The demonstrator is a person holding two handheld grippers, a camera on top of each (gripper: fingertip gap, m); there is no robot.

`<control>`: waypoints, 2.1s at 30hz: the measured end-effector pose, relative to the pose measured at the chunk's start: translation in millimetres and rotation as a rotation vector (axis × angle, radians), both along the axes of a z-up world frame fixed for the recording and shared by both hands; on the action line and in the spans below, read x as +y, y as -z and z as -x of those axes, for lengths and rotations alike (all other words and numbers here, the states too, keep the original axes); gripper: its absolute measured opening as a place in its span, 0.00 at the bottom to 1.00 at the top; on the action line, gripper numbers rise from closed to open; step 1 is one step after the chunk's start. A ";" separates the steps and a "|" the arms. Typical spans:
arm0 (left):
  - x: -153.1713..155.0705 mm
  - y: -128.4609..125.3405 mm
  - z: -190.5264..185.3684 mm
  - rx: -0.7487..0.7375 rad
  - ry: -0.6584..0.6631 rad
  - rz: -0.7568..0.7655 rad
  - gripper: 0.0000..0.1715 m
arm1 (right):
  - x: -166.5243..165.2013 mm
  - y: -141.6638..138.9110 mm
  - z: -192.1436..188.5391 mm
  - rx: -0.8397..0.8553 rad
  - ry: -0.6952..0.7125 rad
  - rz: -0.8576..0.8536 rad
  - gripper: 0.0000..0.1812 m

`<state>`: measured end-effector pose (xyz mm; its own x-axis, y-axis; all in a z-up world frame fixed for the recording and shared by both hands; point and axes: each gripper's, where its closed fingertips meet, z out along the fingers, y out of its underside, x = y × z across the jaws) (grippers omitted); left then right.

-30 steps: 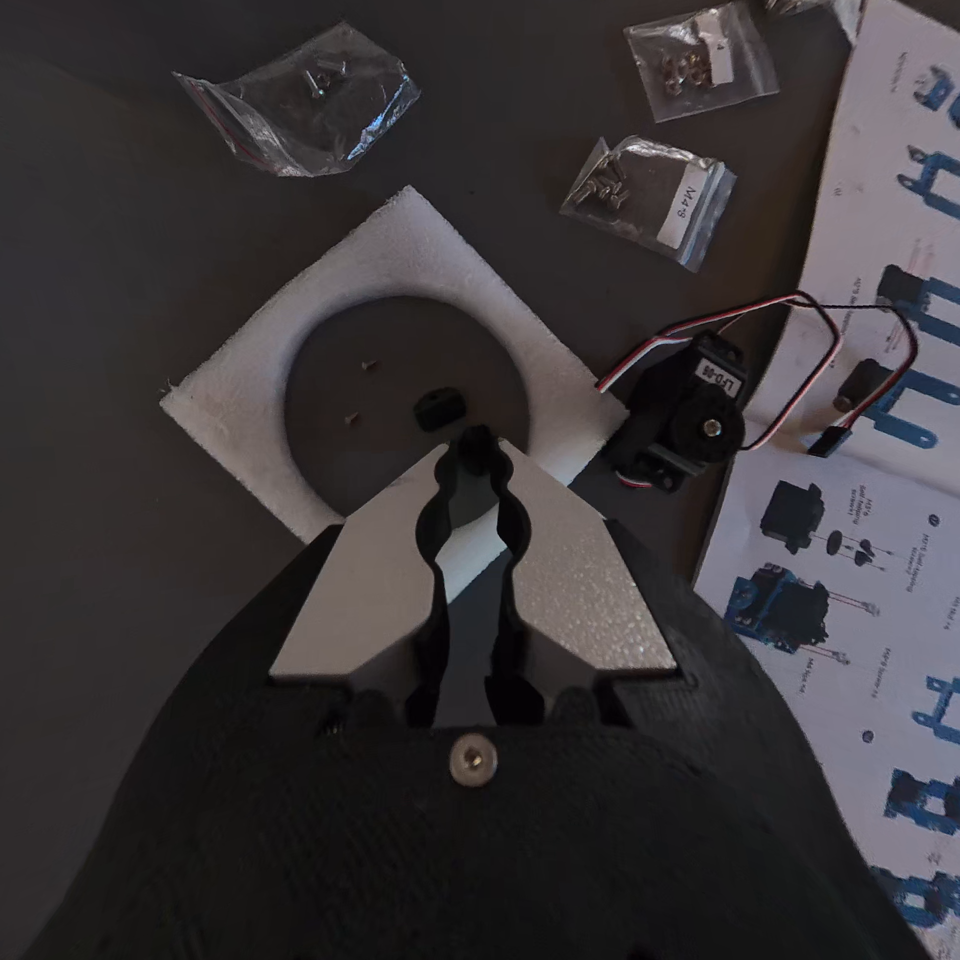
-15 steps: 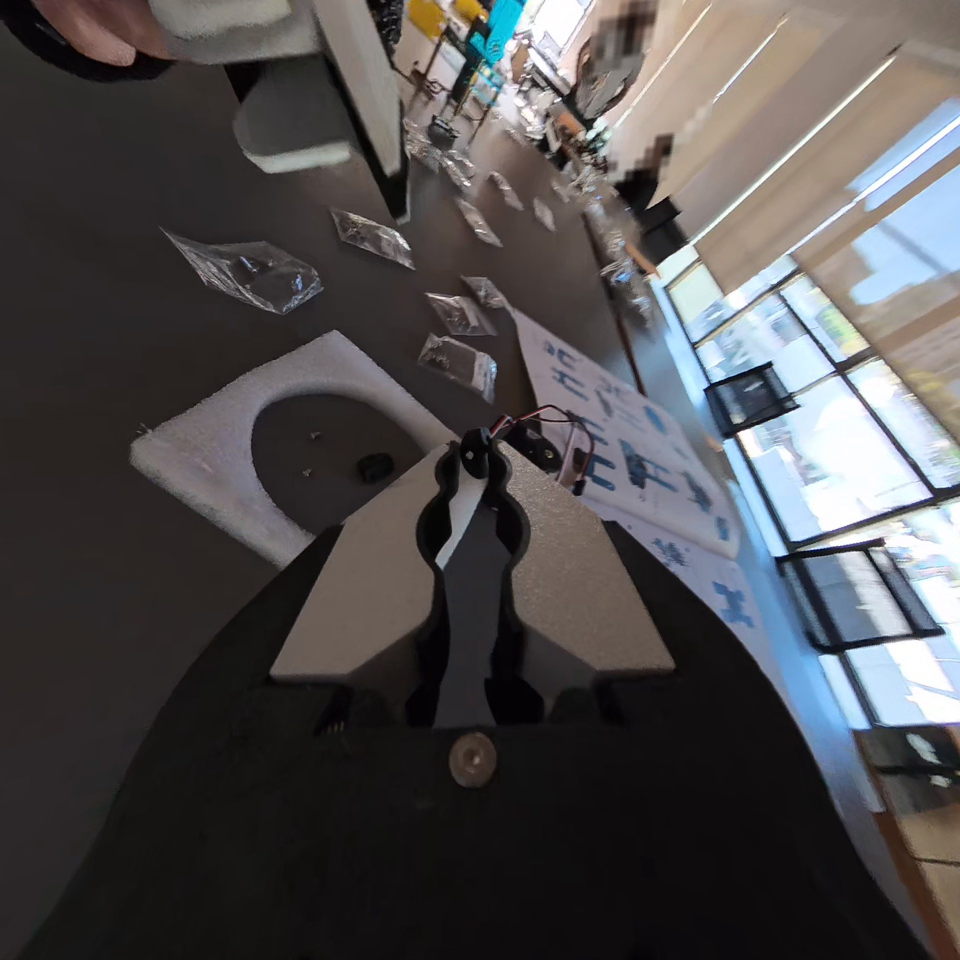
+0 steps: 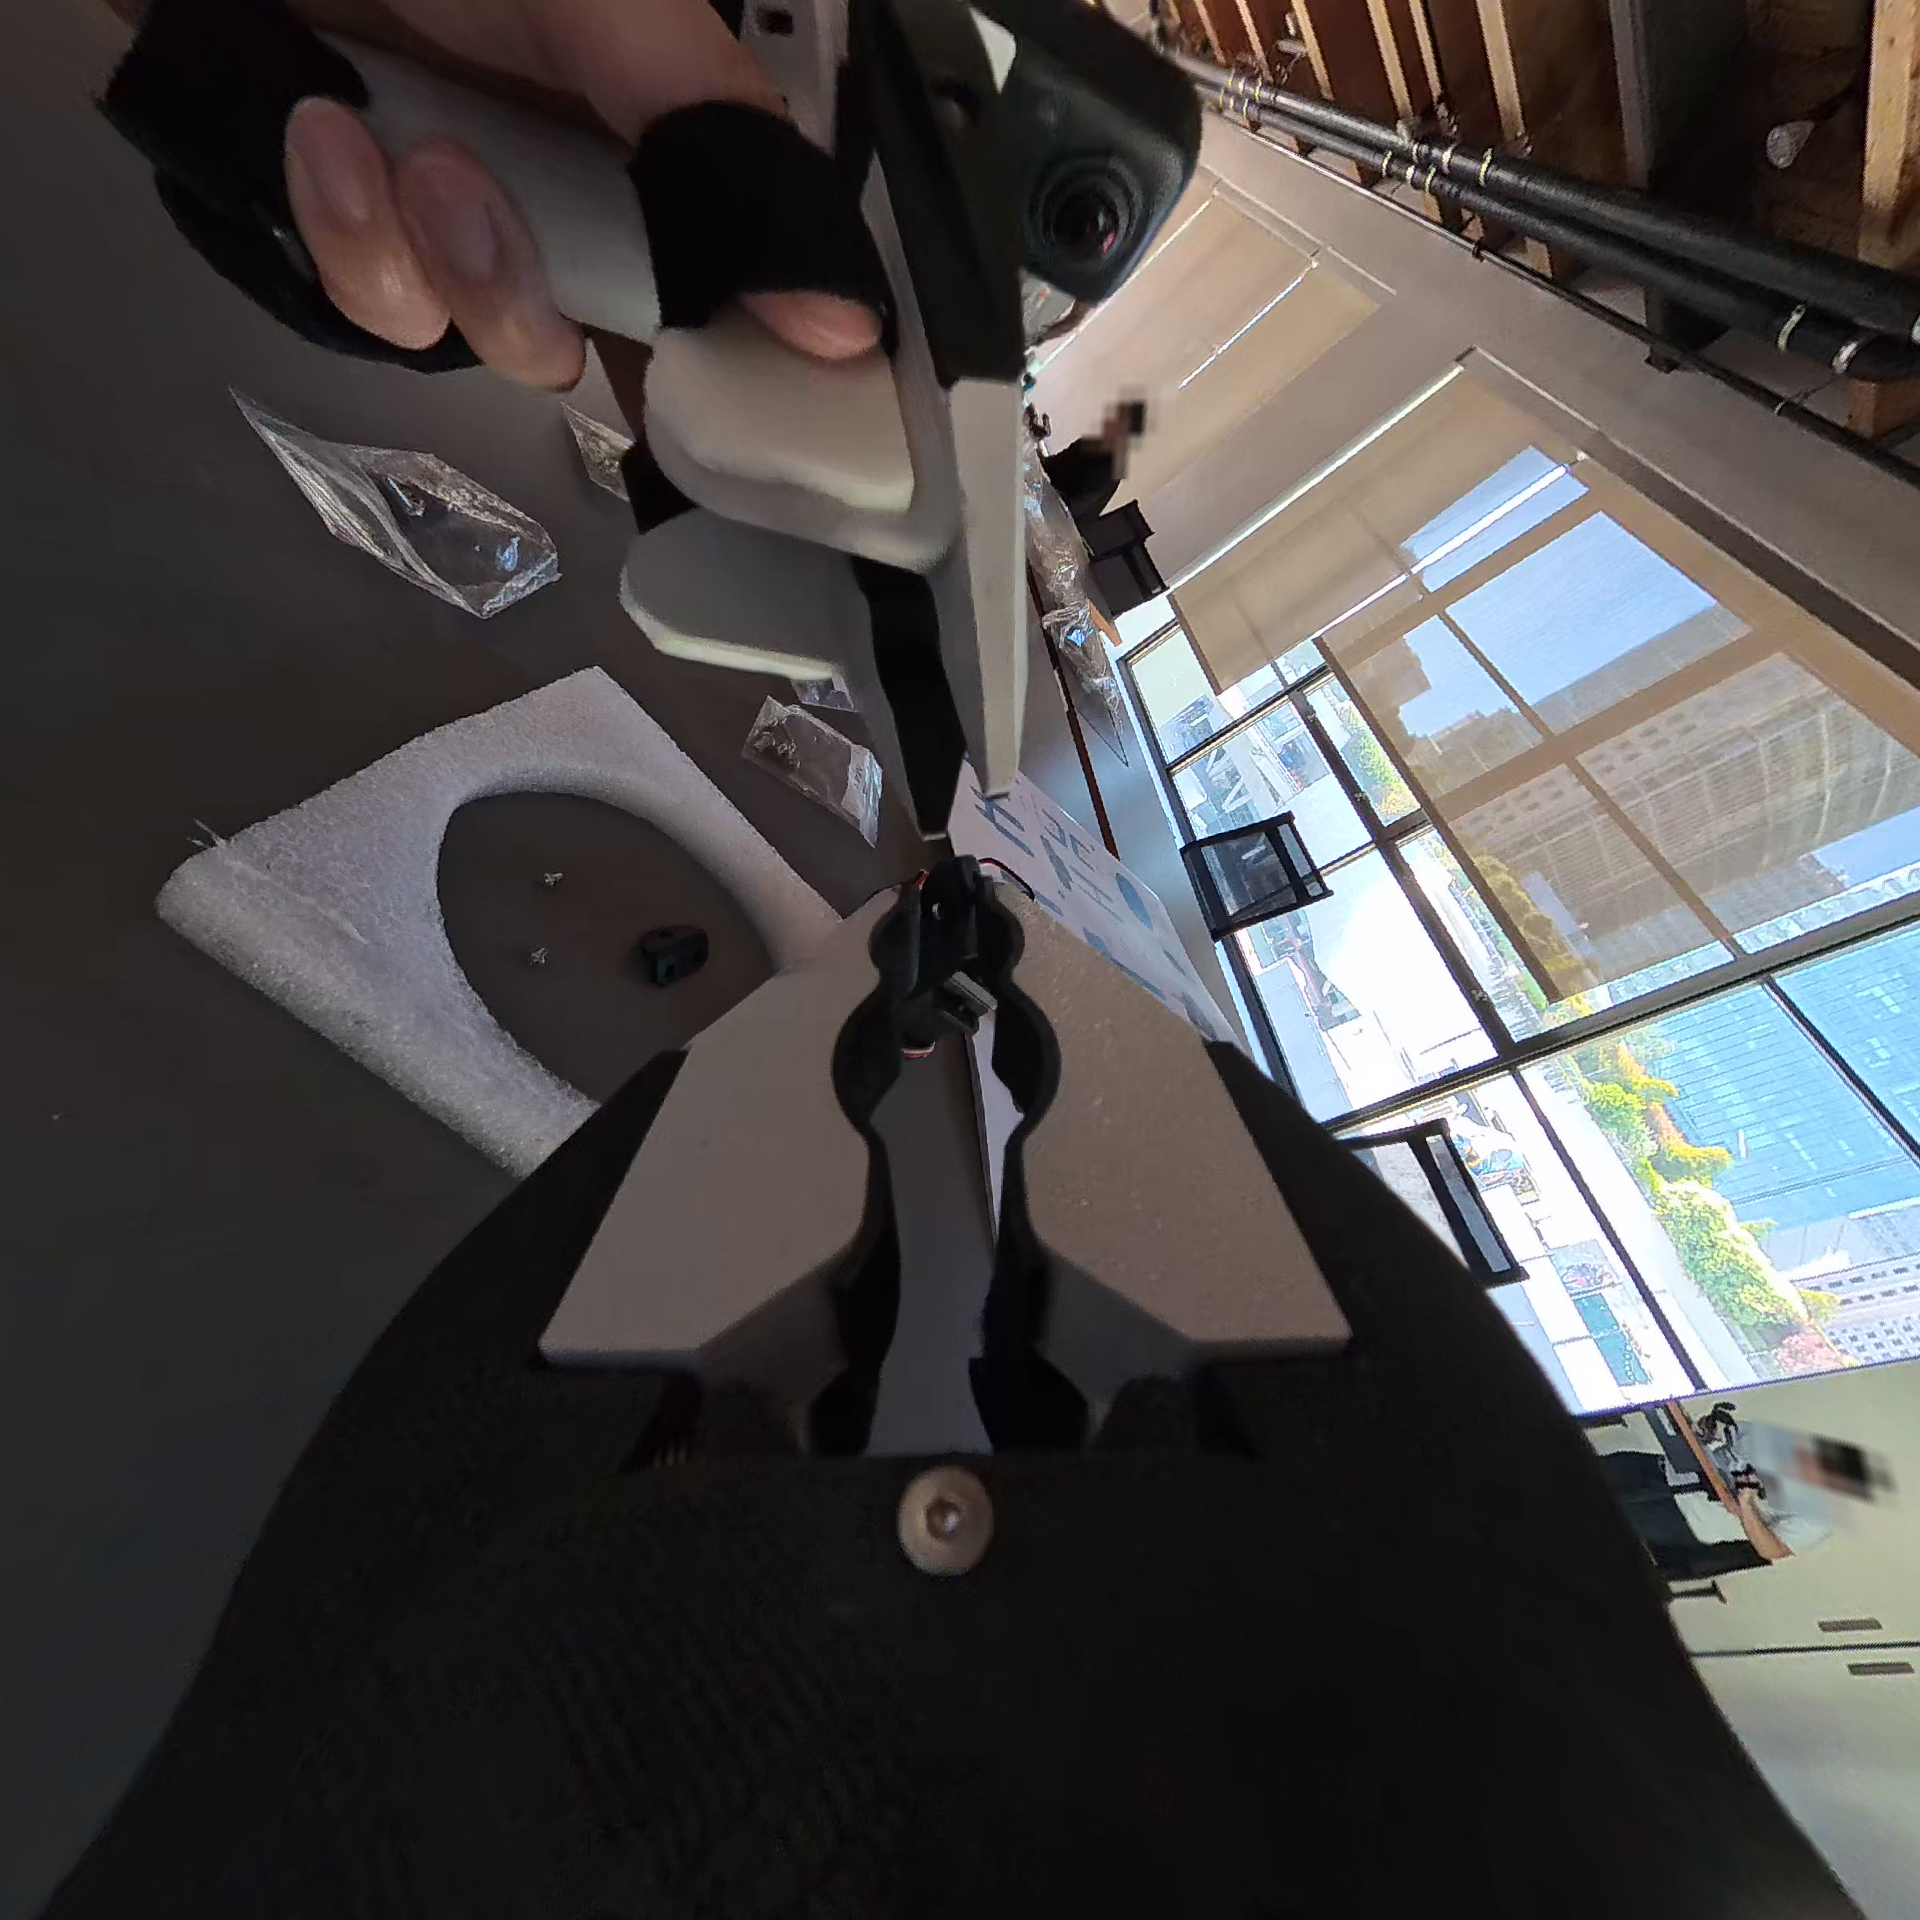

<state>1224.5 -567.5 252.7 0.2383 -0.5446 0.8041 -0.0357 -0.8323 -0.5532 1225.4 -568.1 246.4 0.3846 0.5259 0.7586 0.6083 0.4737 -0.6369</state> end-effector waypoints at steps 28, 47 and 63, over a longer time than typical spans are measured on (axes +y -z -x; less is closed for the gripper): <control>70.2 -44.8 40.8 0.230 -0.239 -0.482 0.00 | 31.3 13.5 -29.5 0.043 0.196 0.055 0.17; 101.4 -64.9 71.2 0.409 -0.441 -0.701 0.00 | 57.7 23.3 -52.6 0.127 0.307 0.194 0.16; 97.9 -66.9 79.8 0.435 -0.467 -0.714 0.00 | 61.5 25.5 -58.2 0.138 0.326 0.221 0.13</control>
